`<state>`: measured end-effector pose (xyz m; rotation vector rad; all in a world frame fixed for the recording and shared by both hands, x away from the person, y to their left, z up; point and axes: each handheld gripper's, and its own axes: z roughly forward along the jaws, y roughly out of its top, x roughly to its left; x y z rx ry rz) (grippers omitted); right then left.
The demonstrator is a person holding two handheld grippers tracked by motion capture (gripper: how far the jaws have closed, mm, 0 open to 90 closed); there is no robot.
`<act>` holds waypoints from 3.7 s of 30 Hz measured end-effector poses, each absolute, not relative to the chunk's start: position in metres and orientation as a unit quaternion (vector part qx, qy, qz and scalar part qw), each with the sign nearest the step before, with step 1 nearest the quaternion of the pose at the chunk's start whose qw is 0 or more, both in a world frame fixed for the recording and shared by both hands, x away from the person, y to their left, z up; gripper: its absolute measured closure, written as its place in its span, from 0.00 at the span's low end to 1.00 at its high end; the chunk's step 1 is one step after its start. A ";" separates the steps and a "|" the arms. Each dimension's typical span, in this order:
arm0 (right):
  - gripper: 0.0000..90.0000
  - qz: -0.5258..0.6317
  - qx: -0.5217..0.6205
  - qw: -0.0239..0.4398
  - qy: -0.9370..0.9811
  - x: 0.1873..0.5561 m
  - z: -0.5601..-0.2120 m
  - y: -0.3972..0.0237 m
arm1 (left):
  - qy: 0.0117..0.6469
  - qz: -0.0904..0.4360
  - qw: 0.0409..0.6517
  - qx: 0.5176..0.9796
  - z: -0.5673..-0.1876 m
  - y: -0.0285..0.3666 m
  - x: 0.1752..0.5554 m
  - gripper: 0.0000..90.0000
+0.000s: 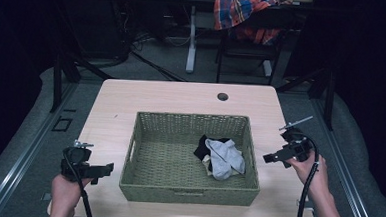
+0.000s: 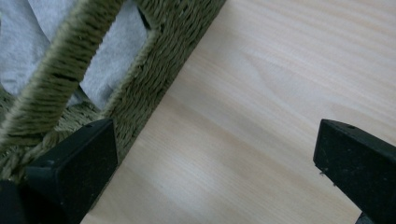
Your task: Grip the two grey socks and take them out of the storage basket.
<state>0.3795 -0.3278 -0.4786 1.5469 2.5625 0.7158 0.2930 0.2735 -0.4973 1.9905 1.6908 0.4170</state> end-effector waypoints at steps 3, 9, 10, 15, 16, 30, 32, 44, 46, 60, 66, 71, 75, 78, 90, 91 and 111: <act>0.00 0.241 0.504 0.032 0.829 0.380 -0.476 -0.329 | 0.620 0.153 0.246 0.729 -0.497 0.274 0.293 0.03; 0.00 0.241 0.502 0.032 0.830 0.382 -0.468 -0.329 | 0.620 0.154 0.246 0.729 -0.497 0.273 0.293 0.03; 0.00 0.239 0.498 0.036 0.833 0.382 -0.464 -0.327 | 0.620 0.153 0.246 0.729 -0.497 0.274 0.293 0.03; 0.00 0.241 0.491 0.047 0.836 0.384 -0.453 -0.321 | 0.620 0.153 0.244 0.730 -0.497 0.274 0.293 0.03; 0.00 0.242 0.491 0.050 0.835 0.384 -0.451 -0.319 | 0.621 0.153 0.245 0.728 -0.497 0.274 0.293 0.03; 0.01 0.266 0.450 0.062 0.850 0.386 -0.415 -0.293 | 0.624 0.155 0.243 0.726 -0.497 0.276 0.292 0.03; 0.04 0.265 0.447 0.058 0.853 0.387 -0.412 -0.288 | 0.623 0.154 0.243 0.727 -0.497 0.276 0.292 0.03; 0.10 0.256 0.407 0.054 0.875 0.396 -0.403 -0.255 | 0.623 0.152 0.250 0.725 -0.497 0.276 0.292 0.01; 0.12 0.260 0.398 0.050 0.879 0.399 -0.401 -0.250 | 0.623 0.152 0.250 0.725 -0.497 0.276 0.292 0.01; 0.06 0.234 0.363 0.026 0.902 0.422 -0.416 -0.202 | 0.624 0.151 0.251 0.724 -0.497 0.277 0.292 0.01; 0.10 0.224 0.357 0.017 0.907 0.424 -0.430 -0.191 | 0.623 0.152 0.249 0.725 -0.497 0.276 0.292 0.01; 0.15 0.198 0.352 0.015 0.915 0.426 -0.442 -0.183 | 0.622 0.152 0.249 0.727 -0.497 0.276 0.292 0.01; 0.17 0.182 0.351 0.014 0.918 0.427 -0.450 -0.176 | 0.622 0.152 0.249 0.727 -0.497 0.276 0.292 0.01; 0.23 0.172 0.356 0.017 0.918 0.429 -0.453 -0.172 | 0.622 0.151 0.249 0.727 -0.497 0.275 0.292 0.01; 0.29 0.133 0.374 0.022 0.918 0.438 -0.472 -0.163 | 0.620 0.151 0.248 0.729 -0.498 0.274 0.293 0.01; 0.29 0.126 0.377 0.024 0.917 0.438 -0.473 -0.162 | 0.621 0.151 0.248 0.729 -0.498 0.274 0.293 0.01; 0.79 0.076 0.388 0.014 0.918 0.446 -0.494 -0.157 | 0.620 0.150 0.246 0.729 -0.498 0.274 0.293 0.01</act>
